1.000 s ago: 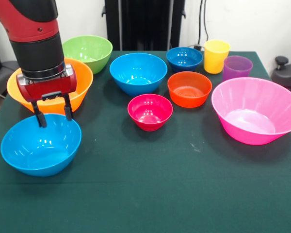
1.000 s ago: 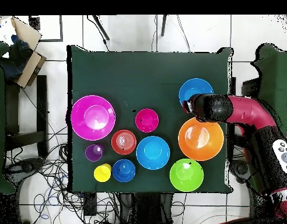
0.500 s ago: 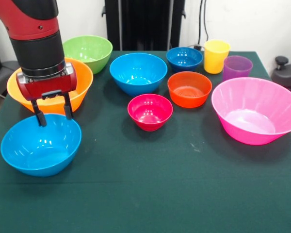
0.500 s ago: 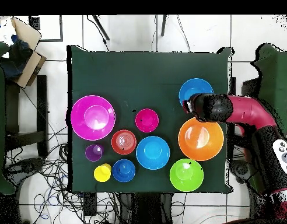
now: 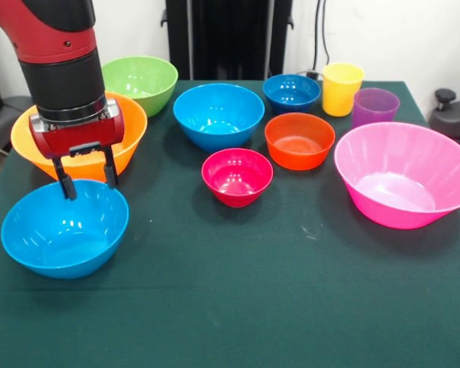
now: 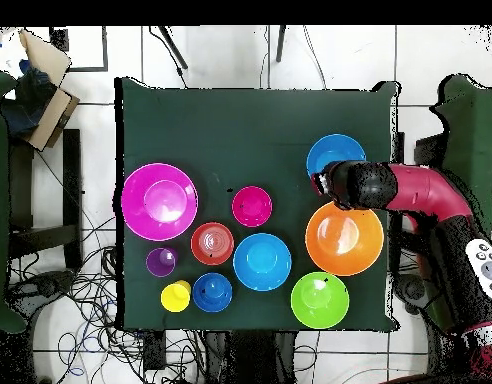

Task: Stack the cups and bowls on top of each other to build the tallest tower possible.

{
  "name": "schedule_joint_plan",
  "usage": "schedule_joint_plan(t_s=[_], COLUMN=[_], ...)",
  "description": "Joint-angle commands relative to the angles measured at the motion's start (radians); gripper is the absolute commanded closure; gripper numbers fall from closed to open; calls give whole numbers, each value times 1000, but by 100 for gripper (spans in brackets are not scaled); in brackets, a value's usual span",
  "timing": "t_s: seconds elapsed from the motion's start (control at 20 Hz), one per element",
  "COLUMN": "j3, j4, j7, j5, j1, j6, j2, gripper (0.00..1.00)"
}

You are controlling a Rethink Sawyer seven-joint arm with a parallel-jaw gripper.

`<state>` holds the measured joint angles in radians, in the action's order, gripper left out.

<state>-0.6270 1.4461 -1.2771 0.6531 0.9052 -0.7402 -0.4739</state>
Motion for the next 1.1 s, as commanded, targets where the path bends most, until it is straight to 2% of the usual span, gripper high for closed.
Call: schedule_joint_plan(t_s=[0.05, 0.7, 1.1], j3=[51, 72, 71], j4=[40, 82, 65], j7=[3, -46, -35], j5=[43, 30, 41], j1=[-67, -90, -84], j6=[4, 26, 58], j2=[25, 7, 31], gripper=[0, 0, 0])
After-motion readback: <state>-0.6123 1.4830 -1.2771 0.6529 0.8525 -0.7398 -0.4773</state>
